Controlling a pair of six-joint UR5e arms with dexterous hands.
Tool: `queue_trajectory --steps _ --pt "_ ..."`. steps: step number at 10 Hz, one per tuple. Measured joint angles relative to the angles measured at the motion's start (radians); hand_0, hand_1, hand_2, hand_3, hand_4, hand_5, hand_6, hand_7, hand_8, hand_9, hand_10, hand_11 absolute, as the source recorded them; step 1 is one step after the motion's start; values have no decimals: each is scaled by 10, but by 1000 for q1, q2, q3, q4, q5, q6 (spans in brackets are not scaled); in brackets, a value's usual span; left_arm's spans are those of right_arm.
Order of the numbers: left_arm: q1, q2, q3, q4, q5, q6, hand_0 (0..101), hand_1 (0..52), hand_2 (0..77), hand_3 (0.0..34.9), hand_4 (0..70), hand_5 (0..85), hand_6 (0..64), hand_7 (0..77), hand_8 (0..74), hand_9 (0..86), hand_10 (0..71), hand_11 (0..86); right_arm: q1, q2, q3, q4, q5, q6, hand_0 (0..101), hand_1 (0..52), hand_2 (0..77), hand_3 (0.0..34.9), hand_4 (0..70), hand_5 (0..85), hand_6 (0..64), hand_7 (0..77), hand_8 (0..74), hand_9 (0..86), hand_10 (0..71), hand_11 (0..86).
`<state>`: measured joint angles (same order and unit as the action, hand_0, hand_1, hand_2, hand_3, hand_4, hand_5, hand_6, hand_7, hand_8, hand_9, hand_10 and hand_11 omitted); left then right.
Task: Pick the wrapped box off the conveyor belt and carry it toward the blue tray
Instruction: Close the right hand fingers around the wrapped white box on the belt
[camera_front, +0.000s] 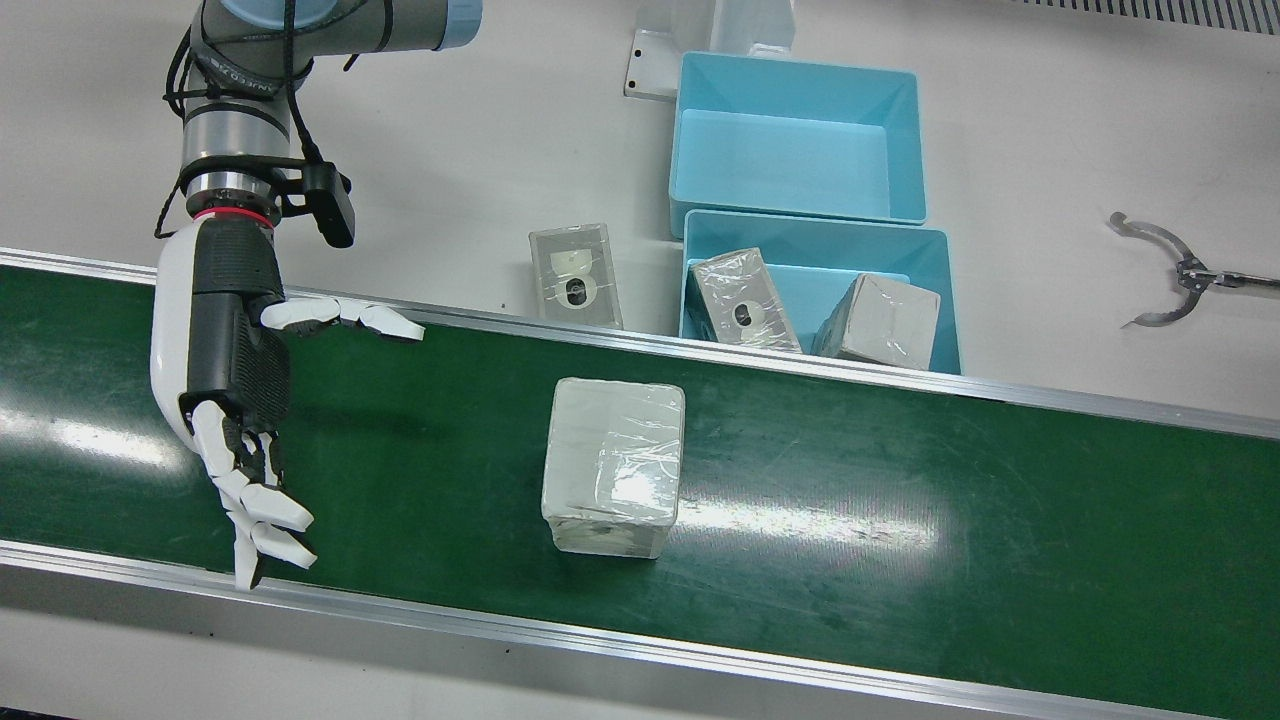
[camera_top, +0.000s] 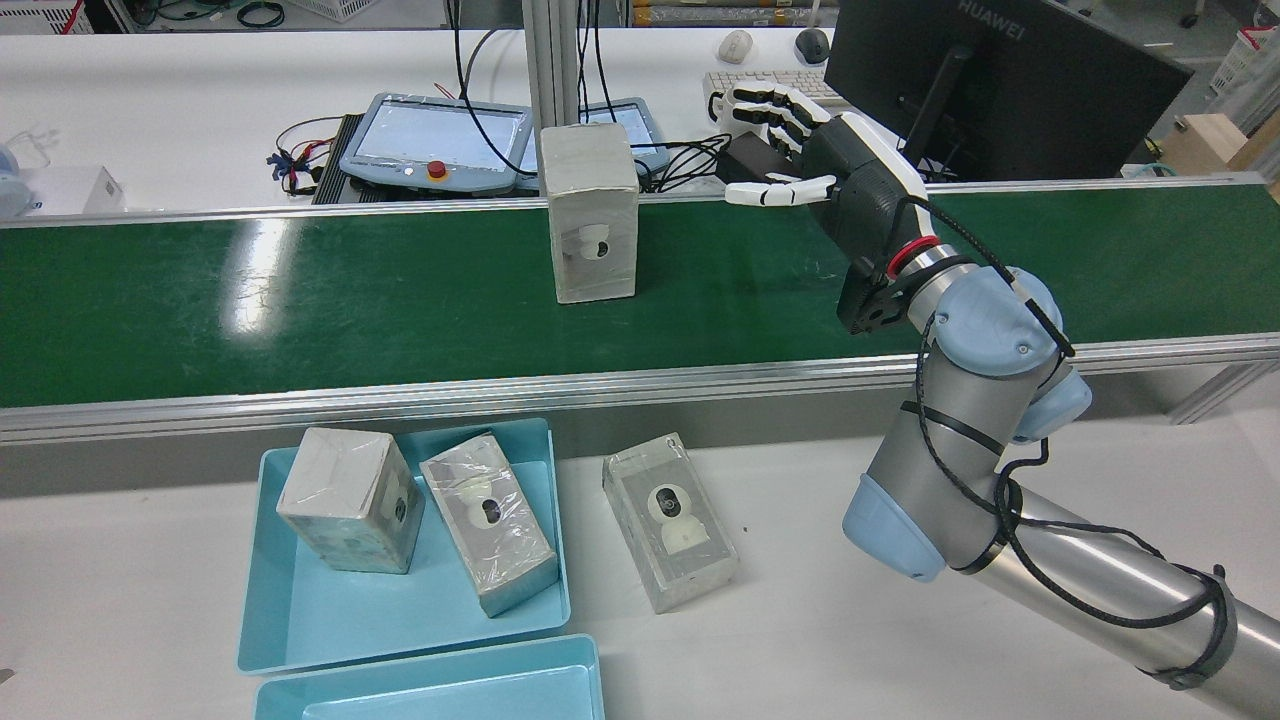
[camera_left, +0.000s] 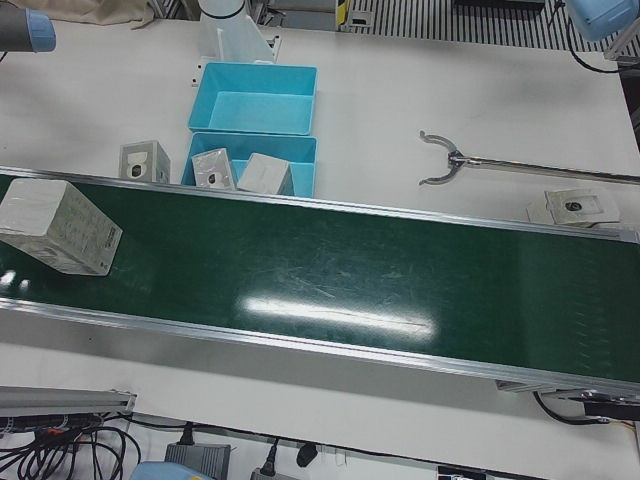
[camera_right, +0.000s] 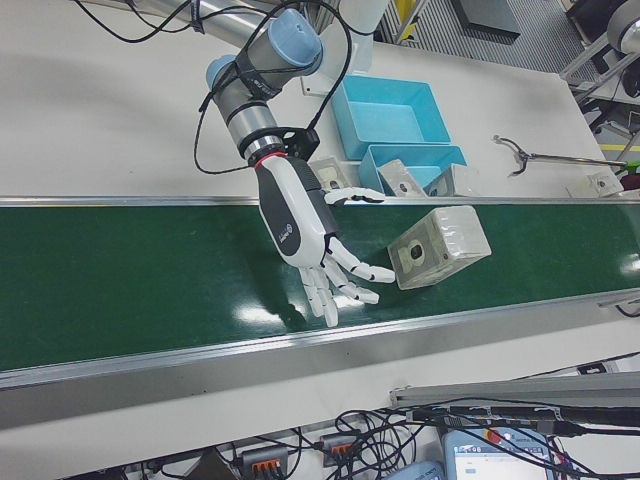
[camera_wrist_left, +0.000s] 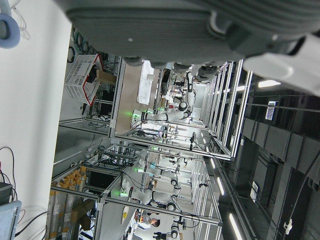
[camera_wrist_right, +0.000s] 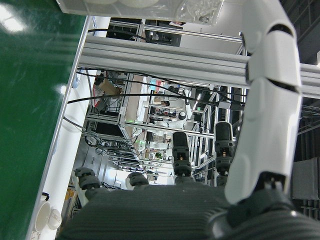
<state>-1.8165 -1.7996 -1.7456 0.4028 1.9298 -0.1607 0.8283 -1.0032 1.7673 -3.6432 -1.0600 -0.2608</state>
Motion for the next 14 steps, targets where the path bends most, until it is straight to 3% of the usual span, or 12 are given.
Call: queue_trajectory --steps 14 --pt "0 0 0 0 0 0 0 0 5 0 0 5 0 5 5 0 5 0 -14 0 -36 17 0 4 455 125 180 301 153 245 0 229 0 27 38 71"
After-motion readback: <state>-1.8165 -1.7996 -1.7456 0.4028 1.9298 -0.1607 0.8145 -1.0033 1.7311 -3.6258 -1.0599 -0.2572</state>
